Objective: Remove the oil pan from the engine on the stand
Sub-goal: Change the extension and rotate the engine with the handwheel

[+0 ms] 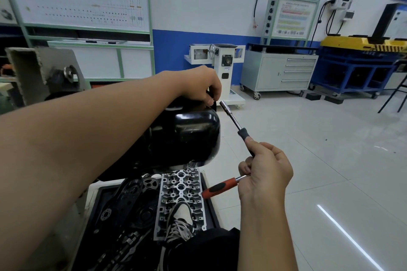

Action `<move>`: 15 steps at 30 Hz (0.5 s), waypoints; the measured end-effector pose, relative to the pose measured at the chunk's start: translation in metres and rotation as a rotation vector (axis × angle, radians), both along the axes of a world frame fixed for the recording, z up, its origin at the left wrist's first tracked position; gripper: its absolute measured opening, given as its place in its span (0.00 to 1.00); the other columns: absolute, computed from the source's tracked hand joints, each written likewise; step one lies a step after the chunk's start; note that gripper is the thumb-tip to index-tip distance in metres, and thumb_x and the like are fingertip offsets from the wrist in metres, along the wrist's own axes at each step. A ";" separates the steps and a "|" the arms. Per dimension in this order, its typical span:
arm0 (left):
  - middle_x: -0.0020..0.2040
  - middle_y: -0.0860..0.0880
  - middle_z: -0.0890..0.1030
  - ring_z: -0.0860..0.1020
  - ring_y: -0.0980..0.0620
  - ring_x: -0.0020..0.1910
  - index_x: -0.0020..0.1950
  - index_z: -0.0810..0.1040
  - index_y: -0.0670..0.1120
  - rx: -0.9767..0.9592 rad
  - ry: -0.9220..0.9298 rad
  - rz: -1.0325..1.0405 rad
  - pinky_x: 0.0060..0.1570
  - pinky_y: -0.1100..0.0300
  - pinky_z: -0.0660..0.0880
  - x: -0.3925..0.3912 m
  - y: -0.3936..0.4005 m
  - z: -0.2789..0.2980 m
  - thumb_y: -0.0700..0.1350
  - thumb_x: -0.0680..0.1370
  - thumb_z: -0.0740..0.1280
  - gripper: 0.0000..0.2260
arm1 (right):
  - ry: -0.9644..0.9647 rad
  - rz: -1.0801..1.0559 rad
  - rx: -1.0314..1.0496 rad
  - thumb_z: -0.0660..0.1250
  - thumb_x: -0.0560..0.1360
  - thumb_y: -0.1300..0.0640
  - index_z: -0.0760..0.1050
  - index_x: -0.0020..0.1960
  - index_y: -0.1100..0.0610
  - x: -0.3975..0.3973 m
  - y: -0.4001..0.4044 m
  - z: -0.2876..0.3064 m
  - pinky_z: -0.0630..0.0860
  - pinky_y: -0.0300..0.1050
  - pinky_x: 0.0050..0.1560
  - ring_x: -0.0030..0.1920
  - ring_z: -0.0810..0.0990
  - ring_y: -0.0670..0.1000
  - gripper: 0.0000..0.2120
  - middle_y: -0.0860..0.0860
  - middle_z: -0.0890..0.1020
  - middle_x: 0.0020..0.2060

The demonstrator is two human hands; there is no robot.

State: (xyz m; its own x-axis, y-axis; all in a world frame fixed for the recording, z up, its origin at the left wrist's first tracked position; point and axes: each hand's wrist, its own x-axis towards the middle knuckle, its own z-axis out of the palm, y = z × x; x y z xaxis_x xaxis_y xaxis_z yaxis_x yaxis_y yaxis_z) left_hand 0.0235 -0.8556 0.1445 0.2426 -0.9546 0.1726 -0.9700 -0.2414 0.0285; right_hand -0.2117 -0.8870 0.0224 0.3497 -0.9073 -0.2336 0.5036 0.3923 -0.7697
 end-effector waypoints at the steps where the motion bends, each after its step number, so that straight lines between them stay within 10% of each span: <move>1: 0.44 0.60 0.82 0.77 0.65 0.46 0.48 0.86 0.52 -0.015 -0.005 0.001 0.43 0.69 0.69 -0.001 0.001 0.000 0.43 0.74 0.78 0.06 | -0.001 0.000 0.001 0.77 0.69 0.71 0.75 0.43 0.59 0.000 0.000 0.000 0.60 0.40 0.24 0.22 0.59 0.48 0.13 0.46 0.71 0.21; 9: 0.42 0.60 0.78 0.77 0.59 0.44 0.49 0.85 0.50 -0.039 -0.086 -0.043 0.43 0.65 0.71 -0.020 0.002 0.001 0.43 0.77 0.75 0.04 | -0.011 -0.015 0.014 0.77 0.69 0.71 0.75 0.42 0.59 -0.001 -0.001 0.000 0.60 0.39 0.24 0.21 0.60 0.48 0.13 0.47 0.73 0.23; 15: 0.39 0.56 0.85 0.84 0.60 0.40 0.50 0.84 0.48 -0.373 0.349 0.043 0.45 0.65 0.80 -0.030 0.022 0.009 0.38 0.81 0.70 0.06 | -0.179 0.006 -0.067 0.76 0.70 0.71 0.73 0.41 0.58 -0.009 0.007 0.017 0.60 0.39 0.23 0.22 0.61 0.47 0.15 0.47 0.74 0.25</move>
